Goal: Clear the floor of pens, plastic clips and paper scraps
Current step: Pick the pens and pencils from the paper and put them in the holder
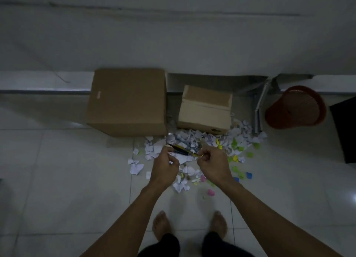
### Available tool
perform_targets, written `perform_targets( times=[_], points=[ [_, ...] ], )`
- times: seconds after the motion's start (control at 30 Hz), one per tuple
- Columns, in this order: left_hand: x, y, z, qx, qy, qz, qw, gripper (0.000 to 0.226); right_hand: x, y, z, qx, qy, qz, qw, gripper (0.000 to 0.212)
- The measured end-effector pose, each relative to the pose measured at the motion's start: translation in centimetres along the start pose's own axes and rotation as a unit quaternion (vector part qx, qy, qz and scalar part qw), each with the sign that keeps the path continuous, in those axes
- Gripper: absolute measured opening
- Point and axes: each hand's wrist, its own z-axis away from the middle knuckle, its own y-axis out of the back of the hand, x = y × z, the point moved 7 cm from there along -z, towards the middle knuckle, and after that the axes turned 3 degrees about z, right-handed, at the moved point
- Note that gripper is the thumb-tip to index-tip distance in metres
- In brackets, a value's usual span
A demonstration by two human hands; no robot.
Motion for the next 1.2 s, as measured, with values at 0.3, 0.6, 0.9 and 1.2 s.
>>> perform_targets(
  times=[0.3, 0.6, 0.9, 1.2],
  points=[
    [-16.1, -11.0, -11.2, -0.022, -0.019, -0.061, 0.998, 0.016, 14.0, -13.7, -10.8, -0.063, 0.067, 0.036, 0.995, 0.016],
    [-25.5, -17.4, -23.9, -0.058, -0.200, -0.267, 0.941, 0.012, 23.4, -26.2, -20.9, -0.065, 0.141, 0.115, 0.981, 0.018],
    [-27.7, -16.3, -27.0, -0.043, -0.310, -0.381, 0.870, 0.037, 25.5, -30.0, -21.4, 0.000, 0.157, 0.113, 0.981, 0.015],
    [-30.3, -14.9, -27.0, -0.032, -0.288, -0.350, 0.891, 0.013, 24.1, -32.7, -22.8, 0.016, 0.183, 0.171, 0.968, 0.017]
  ],
)
